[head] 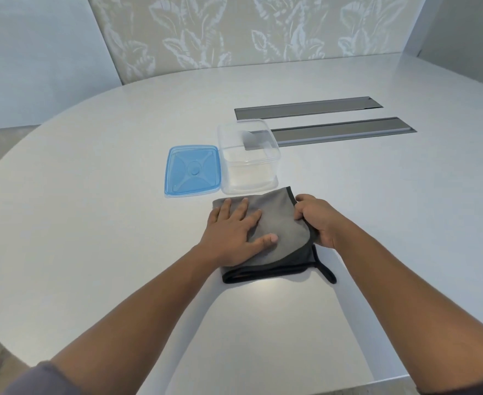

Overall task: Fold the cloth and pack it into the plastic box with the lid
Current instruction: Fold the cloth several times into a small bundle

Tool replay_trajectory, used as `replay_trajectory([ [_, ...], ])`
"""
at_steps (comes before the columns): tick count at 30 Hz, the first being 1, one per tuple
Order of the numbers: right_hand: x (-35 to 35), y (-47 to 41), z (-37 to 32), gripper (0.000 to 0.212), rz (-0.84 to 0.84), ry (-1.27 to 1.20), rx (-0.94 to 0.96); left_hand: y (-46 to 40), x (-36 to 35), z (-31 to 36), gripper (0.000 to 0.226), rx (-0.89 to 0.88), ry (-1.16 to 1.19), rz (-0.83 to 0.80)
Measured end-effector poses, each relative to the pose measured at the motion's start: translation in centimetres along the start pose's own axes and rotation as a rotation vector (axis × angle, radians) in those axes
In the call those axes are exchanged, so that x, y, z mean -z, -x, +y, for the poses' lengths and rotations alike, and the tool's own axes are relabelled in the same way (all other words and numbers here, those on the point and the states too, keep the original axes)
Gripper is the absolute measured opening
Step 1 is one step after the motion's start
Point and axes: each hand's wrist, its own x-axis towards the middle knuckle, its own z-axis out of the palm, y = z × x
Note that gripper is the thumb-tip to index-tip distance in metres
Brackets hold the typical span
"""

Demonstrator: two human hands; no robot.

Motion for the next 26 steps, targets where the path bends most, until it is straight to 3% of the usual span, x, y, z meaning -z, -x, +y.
replay_trajectory([
  [3,-0.2,0.0,0.6,0.050,0.023,0.147,0.040,-0.4,0.0,0.6,0.070,-0.059,0.053,0.092],
  [5,-0.3,0.2,0.5,0.042,0.034,0.167,0.066,-0.6,-0.3,0.9,0.064,-0.067,0.076,0.094],
  [9,-0.4,0.3,0.5,0.025,0.077,0.253,0.066,-0.8,-0.8,1.0,0.086,-0.068,-0.047,-0.045],
  [12,-0.6,0.5,0.4,0.030,0.121,0.452,0.120,-0.8,-0.8,1.1,0.095,-0.077,-0.087,-0.090],
  [16,-1.2,1.0,-0.3,0.038,0.340,0.871,0.303,-0.9,-0.8,1.1,0.100,-0.076,-0.119,-0.099],
  [18,-1.9,0.8,-0.4,0.052,0.439,1.056,0.495,-0.8,-0.8,1.2,0.101,-0.078,-0.118,-0.093],
  [19,-2.5,0.7,-0.4,0.054,0.425,1.083,0.622,-0.8,-0.8,1.2,0.102,-0.083,-0.110,-0.085],
  [21,-3.9,0.5,-0.3,0.048,0.245,1.074,0.781,-0.7,-0.8,1.3,0.101,-0.097,-0.090,-0.062],
  [24,-5.6,-0.4,1.1,0.054,-0.022,1.115,0.662,-0.6,-0.9,1.1,0.088,-0.117,-0.062,-0.003],
  [26,-5.6,-1.3,2.1,0.064,-0.004,1.140,0.581,-0.5,-1.0,0.9,0.076,-0.120,-0.026,0.031],
])
